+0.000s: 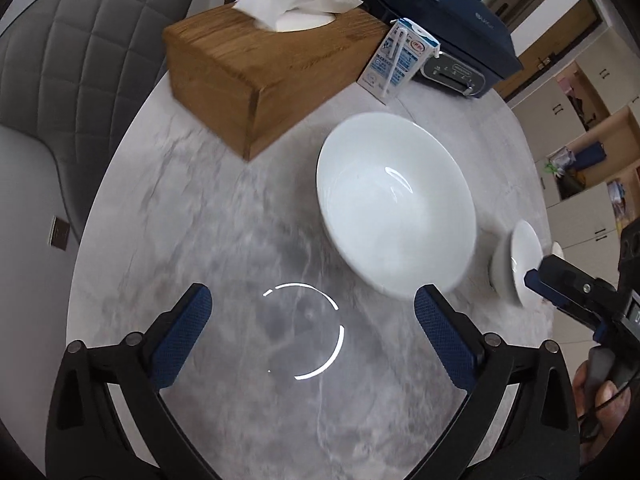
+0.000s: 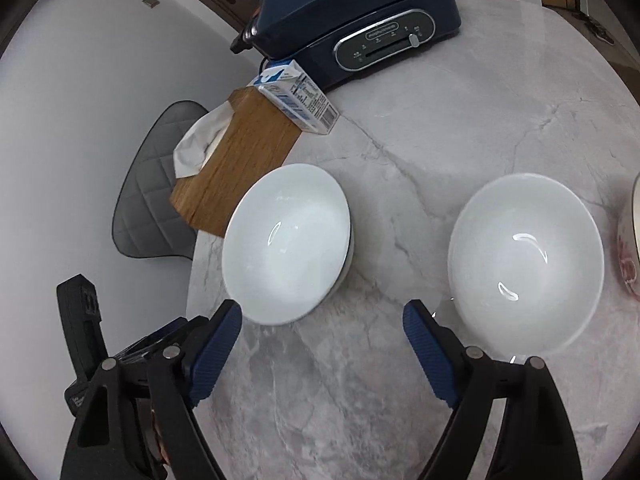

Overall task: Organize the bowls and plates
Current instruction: 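Move both grippers to the large white bowl beside the wooden tissue box, then close both grippers on the rim of the large white bowl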

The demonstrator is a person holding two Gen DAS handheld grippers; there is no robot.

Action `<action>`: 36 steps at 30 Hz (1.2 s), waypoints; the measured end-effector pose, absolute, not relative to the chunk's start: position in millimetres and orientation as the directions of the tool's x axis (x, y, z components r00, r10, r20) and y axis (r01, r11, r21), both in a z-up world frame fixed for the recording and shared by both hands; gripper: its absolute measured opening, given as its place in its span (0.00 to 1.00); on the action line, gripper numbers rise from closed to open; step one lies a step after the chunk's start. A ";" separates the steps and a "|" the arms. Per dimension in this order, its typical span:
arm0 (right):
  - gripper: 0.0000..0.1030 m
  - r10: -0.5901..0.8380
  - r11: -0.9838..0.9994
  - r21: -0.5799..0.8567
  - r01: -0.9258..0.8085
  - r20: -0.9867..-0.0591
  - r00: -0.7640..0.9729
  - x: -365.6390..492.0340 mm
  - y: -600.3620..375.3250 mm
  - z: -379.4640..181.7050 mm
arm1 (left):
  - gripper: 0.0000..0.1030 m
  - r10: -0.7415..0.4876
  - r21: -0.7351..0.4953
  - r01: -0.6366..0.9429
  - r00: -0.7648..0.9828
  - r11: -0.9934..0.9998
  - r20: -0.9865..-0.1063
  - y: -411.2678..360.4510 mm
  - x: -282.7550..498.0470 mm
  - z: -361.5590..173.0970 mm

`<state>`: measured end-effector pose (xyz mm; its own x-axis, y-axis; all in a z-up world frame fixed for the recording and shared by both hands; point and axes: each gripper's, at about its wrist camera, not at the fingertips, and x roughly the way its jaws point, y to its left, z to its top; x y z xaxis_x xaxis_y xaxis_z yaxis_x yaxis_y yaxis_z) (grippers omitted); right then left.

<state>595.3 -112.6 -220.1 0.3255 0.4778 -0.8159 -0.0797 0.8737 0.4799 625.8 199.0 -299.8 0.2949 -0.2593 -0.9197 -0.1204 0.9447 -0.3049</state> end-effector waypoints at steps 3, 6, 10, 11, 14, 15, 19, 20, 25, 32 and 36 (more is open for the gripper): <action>0.83 0.461 0.882 0.468 -0.054 -0.836 0.297 623.5 -104.7 -234.2 | 1.00 -0.250 -0.297 -0.140 0.276 0.945 -0.928 197.5 649.2 -317.3; 0.83 0.449 0.888 0.458 -0.031 -0.853 0.266 642.2 -100.3 -249.4 | 1.00 -0.254 -0.295 -0.135 0.259 0.946 -0.932 195.9 668.2 -332.1; 0.82 0.445 0.888 0.459 0.004 -0.862 0.242 656.4 -100.6 -267.4 | 0.99 -0.244 -0.277 -0.137 0.218 0.951 -0.945 192.3 687.1 -352.1; 0.82 0.443 0.889 0.457 0.002 -0.863 0.241 658.5 -99.4 -270.3 | 0.98 -0.241 -0.273 -0.140 0.209 0.952 -0.948 190.8 688.6 -356.5; 0.80 0.434 0.897 0.442 -0.020 -0.870 0.234 661.7 -94.1 -272.3 | 0.98 -0.224 -0.257 -0.140 0.216 0.956 -0.950 189.1 694.1 -361.4; 0.80 0.425 0.901 0.432 -0.023 -0.874 0.236 662.9 -92.3 -271.7 | 0.98 -0.219 -0.251 -0.133 0.218 0.959 -0.951 187.6 696.1 -362.1; 0.79 0.439 0.895 0.444 -0.030 -0.869 0.231 668.3 -85.6 -269.8 | 0.98 -0.203 -0.233 -0.118 0.222 0.965 -0.954 182.7 700.2 -365.7; 0.79 0.433 0.899 0.437 -0.039 -0.870 0.236 669.2 -83.0 -267.1 | 0.98 -0.205 -0.237 -0.119 0.229 0.964 -0.951 182.5 700.2 -365.6; 0.77 0.400 0.916 0.399 -0.053 -0.890 0.217 672.9 -73.4 -268.6 | 0.97 -0.198 -0.223 -0.095 0.222 0.970 -0.955 171.8 708.9 -372.8; 0.51 0.384 0.923 0.380 -0.050 -0.912 0.146 676.9 -69.7 -290.5 | 0.32 -0.202 -0.223 -0.081 0.210 0.971 -0.957 162.0 715.8 -382.3; 0.11 0.362 0.932 0.358 -0.050 -0.923 0.132 675.1 -72.3 -297.1 | 0.13 -0.206 -0.219 -0.041 0.215 0.975 -0.955 150.1 718.2 -381.1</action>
<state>675.1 -72.3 -297.1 0.1323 0.3618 -0.9228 -0.0504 0.9322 0.3583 718.2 150.1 -381.1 0.2150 -0.2057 -0.9547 -0.0409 0.9748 -0.2192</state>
